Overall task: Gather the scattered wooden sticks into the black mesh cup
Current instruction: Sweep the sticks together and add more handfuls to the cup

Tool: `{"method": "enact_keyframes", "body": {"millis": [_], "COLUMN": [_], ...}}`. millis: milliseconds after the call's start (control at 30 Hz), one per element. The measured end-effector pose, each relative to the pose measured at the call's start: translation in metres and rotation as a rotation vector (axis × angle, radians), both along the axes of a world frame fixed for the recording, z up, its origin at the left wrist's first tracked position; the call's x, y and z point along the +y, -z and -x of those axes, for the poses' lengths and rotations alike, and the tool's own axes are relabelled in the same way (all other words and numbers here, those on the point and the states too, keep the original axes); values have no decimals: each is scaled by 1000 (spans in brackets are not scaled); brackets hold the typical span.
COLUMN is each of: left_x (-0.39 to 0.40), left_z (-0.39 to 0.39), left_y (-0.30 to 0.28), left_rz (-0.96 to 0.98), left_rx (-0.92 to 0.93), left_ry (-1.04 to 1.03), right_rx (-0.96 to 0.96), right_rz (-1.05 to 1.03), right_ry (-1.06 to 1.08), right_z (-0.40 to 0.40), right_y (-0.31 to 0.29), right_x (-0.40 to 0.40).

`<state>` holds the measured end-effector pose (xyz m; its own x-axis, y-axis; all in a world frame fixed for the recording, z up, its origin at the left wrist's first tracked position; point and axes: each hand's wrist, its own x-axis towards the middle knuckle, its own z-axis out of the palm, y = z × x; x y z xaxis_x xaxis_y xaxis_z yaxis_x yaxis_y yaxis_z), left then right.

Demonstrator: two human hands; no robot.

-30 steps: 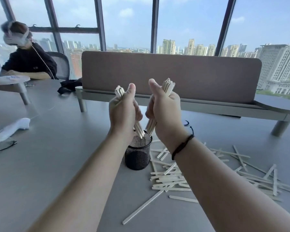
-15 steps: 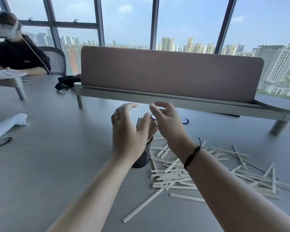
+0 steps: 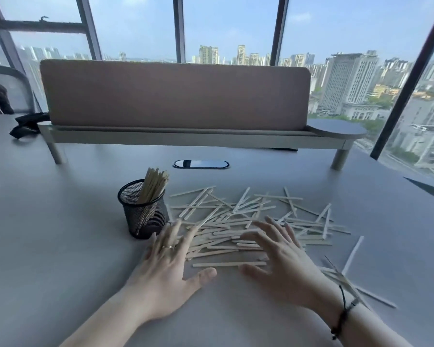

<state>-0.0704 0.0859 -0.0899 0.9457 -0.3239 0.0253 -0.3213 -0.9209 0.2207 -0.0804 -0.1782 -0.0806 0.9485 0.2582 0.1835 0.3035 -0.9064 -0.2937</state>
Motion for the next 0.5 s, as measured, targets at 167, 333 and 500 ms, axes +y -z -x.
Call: {"method": "enact_keyframes", "body": {"millis": [167,333,500], "left_x": [-13,-38,-77], "left_z": [-5,-3,-18], "left_y": [4,-7,-14], "left_rz": [13,-7,50], "left_rx": [-56,-101,-85], "left_ry": [74,244,383], "right_rx": [8,-25,91], "right_rz": [92,121,72], "right_ry": [231,404,551], "right_z": [15,28,54], "right_y": [-3,-5,2], "right_x": [-34,-53,-70]}}
